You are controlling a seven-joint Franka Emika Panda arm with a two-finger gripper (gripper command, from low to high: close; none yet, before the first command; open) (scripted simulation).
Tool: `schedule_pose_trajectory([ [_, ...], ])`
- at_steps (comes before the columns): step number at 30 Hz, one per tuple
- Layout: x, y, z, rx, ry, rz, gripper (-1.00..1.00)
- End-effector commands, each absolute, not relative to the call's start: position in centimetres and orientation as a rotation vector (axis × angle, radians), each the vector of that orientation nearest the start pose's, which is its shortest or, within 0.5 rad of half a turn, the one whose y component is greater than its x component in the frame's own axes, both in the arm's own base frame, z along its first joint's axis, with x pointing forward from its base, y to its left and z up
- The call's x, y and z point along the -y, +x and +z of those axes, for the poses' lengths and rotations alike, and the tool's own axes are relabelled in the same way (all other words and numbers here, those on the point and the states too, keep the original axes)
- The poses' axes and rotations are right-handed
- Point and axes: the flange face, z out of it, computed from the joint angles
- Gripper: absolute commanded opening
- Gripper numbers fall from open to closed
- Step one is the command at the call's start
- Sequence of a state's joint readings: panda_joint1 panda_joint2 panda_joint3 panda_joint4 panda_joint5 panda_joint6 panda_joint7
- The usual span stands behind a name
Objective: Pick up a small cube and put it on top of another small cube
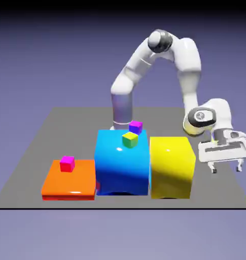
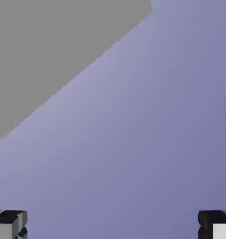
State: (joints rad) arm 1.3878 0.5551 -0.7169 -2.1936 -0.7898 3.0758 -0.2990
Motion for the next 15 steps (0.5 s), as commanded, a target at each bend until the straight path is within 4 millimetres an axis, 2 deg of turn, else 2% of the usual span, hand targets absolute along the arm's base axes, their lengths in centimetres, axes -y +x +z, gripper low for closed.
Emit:
schedule_pose_trajectory([
  [1,-40.1,39.1,19.4,-2.23,1.437,0.483,0.0],
  [5,-39.5,31.4,15.5,-2.542,1.073,0.327,0.0],
  [7,-38.8,28.3,14.4,-2.643,0.947,0.274,0.0],
  [12,-36.9,24.7,13.7,-2.719,0.942,0.2,0.0],
  [15,-35.8,23.4,13.5,-2.717,0.986,0.166,0.0],
])
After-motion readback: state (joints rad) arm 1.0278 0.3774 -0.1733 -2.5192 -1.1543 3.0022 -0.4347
